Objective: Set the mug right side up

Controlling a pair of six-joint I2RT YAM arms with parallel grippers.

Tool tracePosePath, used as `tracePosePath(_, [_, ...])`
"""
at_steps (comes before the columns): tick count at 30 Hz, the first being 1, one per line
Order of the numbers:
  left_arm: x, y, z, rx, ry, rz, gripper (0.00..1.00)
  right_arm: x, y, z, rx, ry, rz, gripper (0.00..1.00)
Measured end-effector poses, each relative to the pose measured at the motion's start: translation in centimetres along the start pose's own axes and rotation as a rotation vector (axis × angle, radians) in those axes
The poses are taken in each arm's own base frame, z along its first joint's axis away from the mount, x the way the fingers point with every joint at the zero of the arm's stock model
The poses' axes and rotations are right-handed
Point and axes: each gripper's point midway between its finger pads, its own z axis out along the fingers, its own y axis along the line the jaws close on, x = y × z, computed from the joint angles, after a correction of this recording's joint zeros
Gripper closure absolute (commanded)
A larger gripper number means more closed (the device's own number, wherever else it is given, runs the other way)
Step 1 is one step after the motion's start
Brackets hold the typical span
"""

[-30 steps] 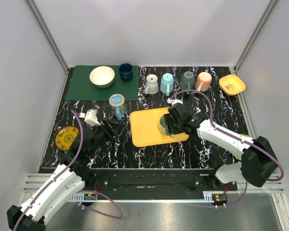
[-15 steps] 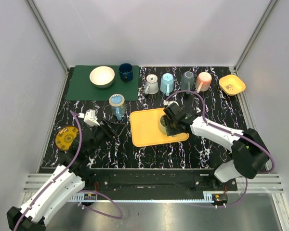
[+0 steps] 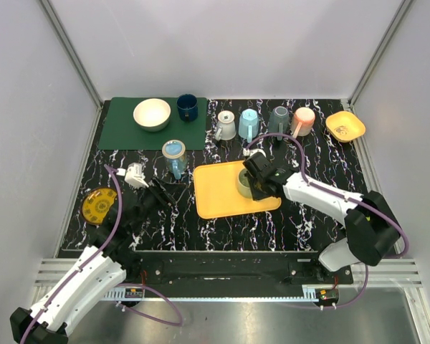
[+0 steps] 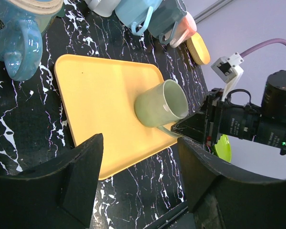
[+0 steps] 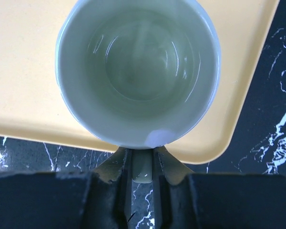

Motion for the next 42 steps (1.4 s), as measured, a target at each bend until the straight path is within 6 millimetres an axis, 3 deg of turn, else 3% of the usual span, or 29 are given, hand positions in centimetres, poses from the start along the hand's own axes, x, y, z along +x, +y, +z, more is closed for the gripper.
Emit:
tracePosePath(4, [0.0,0.0,0.0,0.0,0.0,0.0,0.34,-0.5,0.0,-1.9,-0.022,-0.032,0.028,1.0])
tracePosePath(9, [0.0,-0.2,0.0,0.011,-0.002,-0.002,0.28,-2.5,0.6,-5.8,-0.101,-0.147,0.096,1.0])
tracePosePath(11, [0.1,-0.6,0.1,0.038,-0.004,-0.012,0.15,-3.3,1.0,-7.6,-0.151,-0.202,0.136,1.0])
tracePosePath(12, [0.1,-0.9,0.1,0.062,-0.007,-0.021,0.01,-3.7,1.4,-8.6,-0.189,-0.232,0.161,1.0])
tracePosePath(19, [2.6,-3.2,-0.1,0.348,0.005,-0.162,0.01,-7.2,4.0,-15.1,-0.564,-0.467,0.404,1.0])
tracePosePath(26, [2.9,-7.8,-0.1,0.568,0.095,-0.242,0.01,-9.4,8.0,-16.7,-0.941,-0.487,0.579,1.0])
tracePosePath(35, [-0.3,-16.0,0.2,0.827,0.127,-0.222,0.05,-11.4,11.1,-19.7,-1.244,-0.452,0.609,1.0])
tracePosePath(42, [-0.1,-17.3,2.1,0.844,0.184,-0.23,0.15,-11.6,11.4,-21.2,-1.3,-0.459,0.559,1.0])
